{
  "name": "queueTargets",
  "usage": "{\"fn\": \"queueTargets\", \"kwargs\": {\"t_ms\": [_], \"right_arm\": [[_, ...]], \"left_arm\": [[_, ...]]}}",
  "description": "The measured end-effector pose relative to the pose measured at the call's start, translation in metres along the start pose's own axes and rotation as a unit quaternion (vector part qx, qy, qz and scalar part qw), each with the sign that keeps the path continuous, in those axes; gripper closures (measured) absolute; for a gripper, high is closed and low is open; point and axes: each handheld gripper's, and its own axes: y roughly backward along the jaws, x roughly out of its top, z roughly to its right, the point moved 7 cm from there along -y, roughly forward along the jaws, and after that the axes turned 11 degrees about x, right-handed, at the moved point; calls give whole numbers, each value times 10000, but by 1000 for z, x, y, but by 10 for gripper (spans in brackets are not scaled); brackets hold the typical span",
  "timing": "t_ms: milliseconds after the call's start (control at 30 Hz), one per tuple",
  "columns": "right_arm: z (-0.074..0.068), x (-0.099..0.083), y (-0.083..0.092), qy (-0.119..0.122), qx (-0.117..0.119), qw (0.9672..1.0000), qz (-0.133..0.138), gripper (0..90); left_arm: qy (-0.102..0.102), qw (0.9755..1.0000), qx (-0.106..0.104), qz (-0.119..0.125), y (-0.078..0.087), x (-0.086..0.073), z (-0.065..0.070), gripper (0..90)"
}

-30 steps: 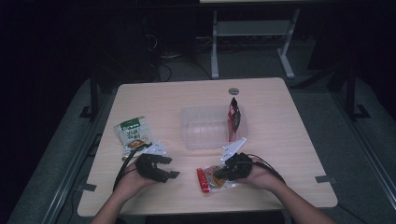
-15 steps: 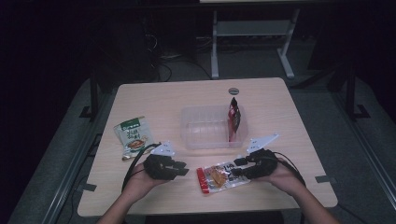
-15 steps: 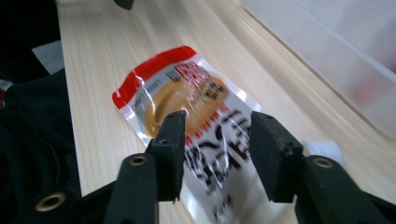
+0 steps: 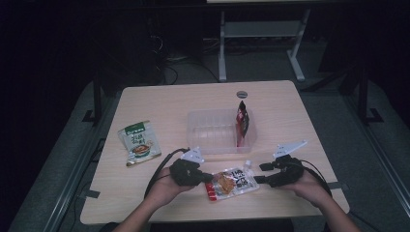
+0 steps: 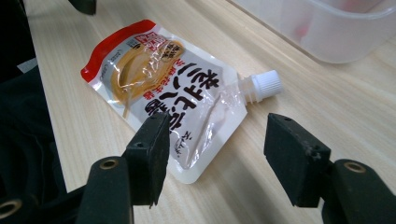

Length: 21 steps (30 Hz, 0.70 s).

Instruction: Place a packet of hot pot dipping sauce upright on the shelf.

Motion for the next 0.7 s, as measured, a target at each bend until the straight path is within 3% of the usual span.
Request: {"fn": "queueTargets", "kwargs": {"t_ms": [700], "right_arm": [[5,-8,-13,-123,235,9993,-258,367]], "left_arm": [[-79,9983,53,-582,-30,-23,-2,899]]}}
